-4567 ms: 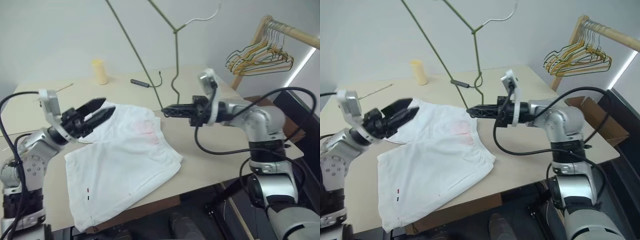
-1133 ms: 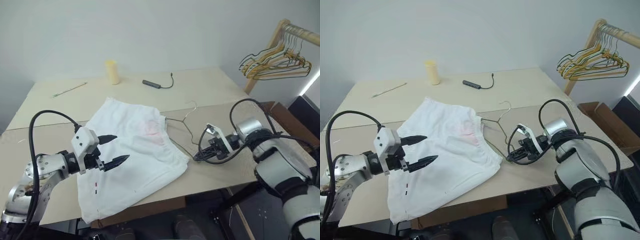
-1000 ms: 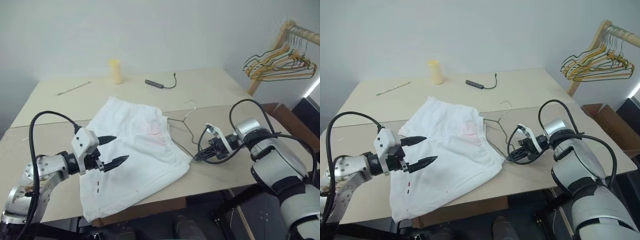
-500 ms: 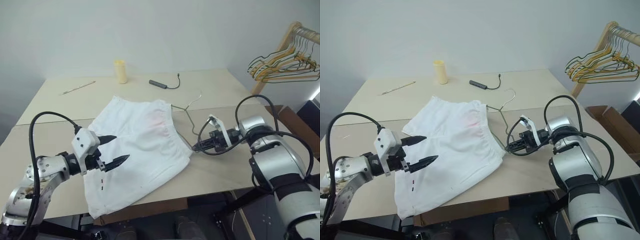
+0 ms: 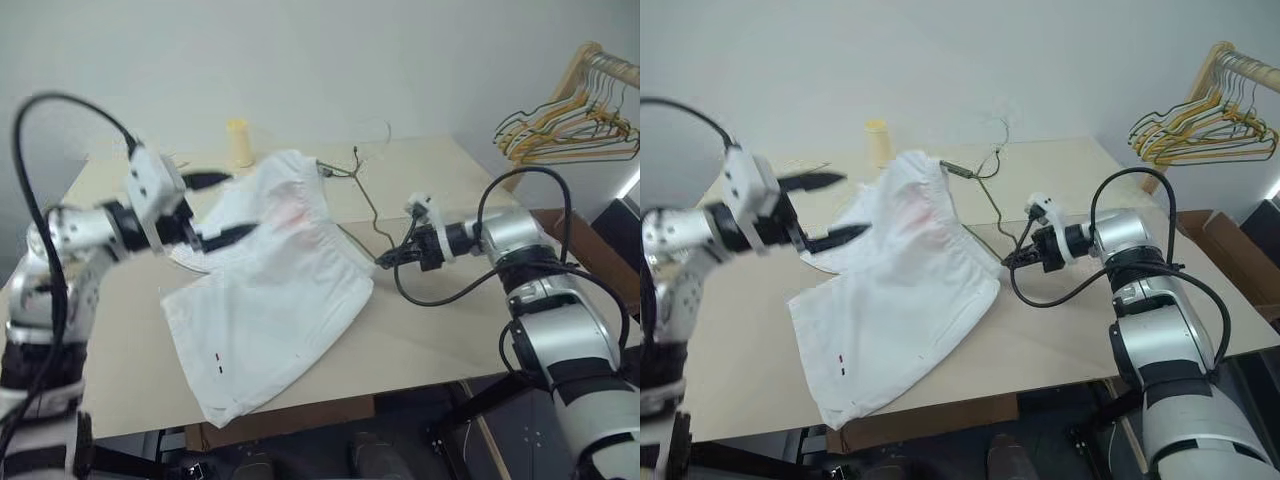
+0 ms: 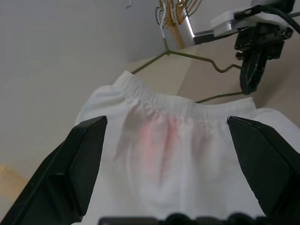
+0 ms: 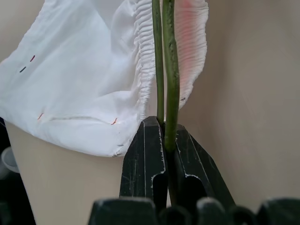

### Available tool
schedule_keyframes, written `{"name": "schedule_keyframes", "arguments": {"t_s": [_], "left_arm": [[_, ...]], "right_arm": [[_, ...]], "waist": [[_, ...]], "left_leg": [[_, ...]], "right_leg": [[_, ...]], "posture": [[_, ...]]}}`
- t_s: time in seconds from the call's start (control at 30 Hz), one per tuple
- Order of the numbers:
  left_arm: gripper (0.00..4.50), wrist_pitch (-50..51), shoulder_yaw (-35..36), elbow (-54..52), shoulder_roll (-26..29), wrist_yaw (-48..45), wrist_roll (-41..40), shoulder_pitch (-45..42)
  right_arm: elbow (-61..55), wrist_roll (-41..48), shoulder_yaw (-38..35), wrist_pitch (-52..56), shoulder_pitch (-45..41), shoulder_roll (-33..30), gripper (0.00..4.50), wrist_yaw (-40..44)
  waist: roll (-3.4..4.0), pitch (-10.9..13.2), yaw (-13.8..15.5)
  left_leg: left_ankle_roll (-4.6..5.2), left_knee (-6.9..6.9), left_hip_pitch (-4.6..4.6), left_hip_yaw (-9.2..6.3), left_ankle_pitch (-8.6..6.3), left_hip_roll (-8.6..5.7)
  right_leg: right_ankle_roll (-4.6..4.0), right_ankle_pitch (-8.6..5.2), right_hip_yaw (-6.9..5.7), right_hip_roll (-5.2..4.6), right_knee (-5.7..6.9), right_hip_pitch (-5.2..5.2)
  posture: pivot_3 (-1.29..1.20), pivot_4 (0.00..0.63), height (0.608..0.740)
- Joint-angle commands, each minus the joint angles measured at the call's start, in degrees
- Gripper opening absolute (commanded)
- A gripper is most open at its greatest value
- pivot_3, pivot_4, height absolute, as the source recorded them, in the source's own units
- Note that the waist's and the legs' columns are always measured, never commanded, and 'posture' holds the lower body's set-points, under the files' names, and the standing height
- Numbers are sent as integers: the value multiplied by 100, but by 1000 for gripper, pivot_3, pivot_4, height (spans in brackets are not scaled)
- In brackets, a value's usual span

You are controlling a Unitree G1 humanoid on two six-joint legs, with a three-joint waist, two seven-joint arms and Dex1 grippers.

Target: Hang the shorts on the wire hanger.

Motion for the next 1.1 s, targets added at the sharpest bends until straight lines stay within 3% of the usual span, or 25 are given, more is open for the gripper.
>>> {"name": "schedule_keyframes", "arguments": {"t_s": [0.03, 0.23, 0.4, 0.6, 0.7, 0.8, 1.1], "left_arm": [[4447, -725, -305, 1199, -18, -504, 429, -1123], [4447, -1545, -853, 2769, -21, -1825, 878, -2269], [4447, -1871, -1143, 3649, -205, -2276, 1254, -2871], [4447, -2023, -1359, 4455, -339, -2952, 1539, -3467], [4447, -1854, -1813, 4498, -185, -3300, 1322, -3559], [3878, -1715, -2387, 4382, 54, -3318, 1075, -3535], [862, -1644, -3151, 4255, 438, -3318, 508, -3468]], "right_arm": [[-832, -95, -23, -254, 32, -134, 0, -54], [-2204, 41, -104, 60, 366, -165, 0, -126], [-3095, 22, -1, 228, 699, -197, 0, -231], [-3515, 15, 113, 234, 790, -181, 0, -319], [-3548, 54, 123, 301, 748, -140, 0, -336], [-3521, -8, 190, 249, 736, -127, 0, -389], [-3571, -30, 322, 132, 777, -157, 0, -445]], "waist": [[0, 0, -16], [1, 0, -186], [1, 0, -296], [1, 0, -309], [1, 0, -303], [2, 1, -315], [2, 1, -284]], "left_leg": [[0, 0, -1, 0, 0, 0], [1, 1, -12, -2, 0, 1], [1, 6, -15, -3, 0, 1], [3, 8, -22, -3, 0, 1], [3, 8, -23, -3, -1, 1], [3, 8, -22, -3, -1, 2], [4, 8, -27, -4, -1, 3]], "right_leg": [[0, 0, 0, 0, 3, 0], [1, -1, -1, 0, 4, -9], [2, -2, -1, 0, 9, -12], [4, -3, 1, 0, 9, -19], [5, -3, 1, 0, 10, -18], [6, -4, 3, 1, 15, -21], [9, -6, 3, 1, 16, -25]], "posture": [[-75, 0, 740], [-104, 0, 740], [-112, 0, 740], [-116, 0, 740], [-115, 0, 740], [-113, 0, 740], [-108, 0, 740]]}}
